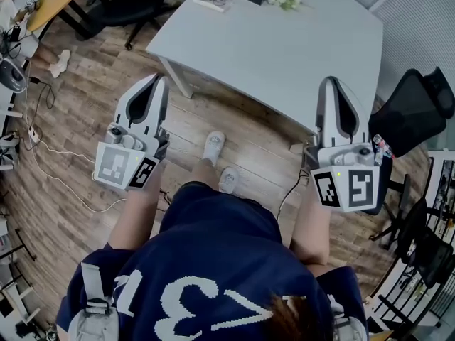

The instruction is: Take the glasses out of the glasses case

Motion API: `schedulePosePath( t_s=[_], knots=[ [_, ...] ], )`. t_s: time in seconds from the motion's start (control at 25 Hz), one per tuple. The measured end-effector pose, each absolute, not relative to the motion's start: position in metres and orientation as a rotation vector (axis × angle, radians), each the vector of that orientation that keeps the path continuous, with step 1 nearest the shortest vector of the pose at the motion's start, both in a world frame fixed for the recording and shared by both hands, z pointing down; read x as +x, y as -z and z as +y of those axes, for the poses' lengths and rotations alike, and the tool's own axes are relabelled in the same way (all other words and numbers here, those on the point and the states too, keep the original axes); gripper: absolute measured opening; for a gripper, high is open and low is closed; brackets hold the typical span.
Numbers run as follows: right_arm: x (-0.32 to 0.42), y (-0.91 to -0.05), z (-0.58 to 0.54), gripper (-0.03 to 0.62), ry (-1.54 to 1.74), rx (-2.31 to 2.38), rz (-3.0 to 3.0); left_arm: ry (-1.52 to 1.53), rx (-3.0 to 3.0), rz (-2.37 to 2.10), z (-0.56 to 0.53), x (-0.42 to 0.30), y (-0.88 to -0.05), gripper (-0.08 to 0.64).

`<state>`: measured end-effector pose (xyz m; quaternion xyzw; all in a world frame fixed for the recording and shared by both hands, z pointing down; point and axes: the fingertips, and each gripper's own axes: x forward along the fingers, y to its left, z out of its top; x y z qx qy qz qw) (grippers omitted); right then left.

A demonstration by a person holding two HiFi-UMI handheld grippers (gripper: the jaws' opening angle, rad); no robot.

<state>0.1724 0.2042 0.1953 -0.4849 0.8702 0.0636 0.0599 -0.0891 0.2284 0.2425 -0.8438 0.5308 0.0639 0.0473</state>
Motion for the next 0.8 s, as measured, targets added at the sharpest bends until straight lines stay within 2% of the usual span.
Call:
schedulePosePath(
  t_s=[0.8],
  knots=[
    [0.148,-0.172,0.030,0.026,-0.254,-1.622,2.493,-0.270,-2.664,1.368,0.012,-0.101,-0.219,0.014]
  ],
)
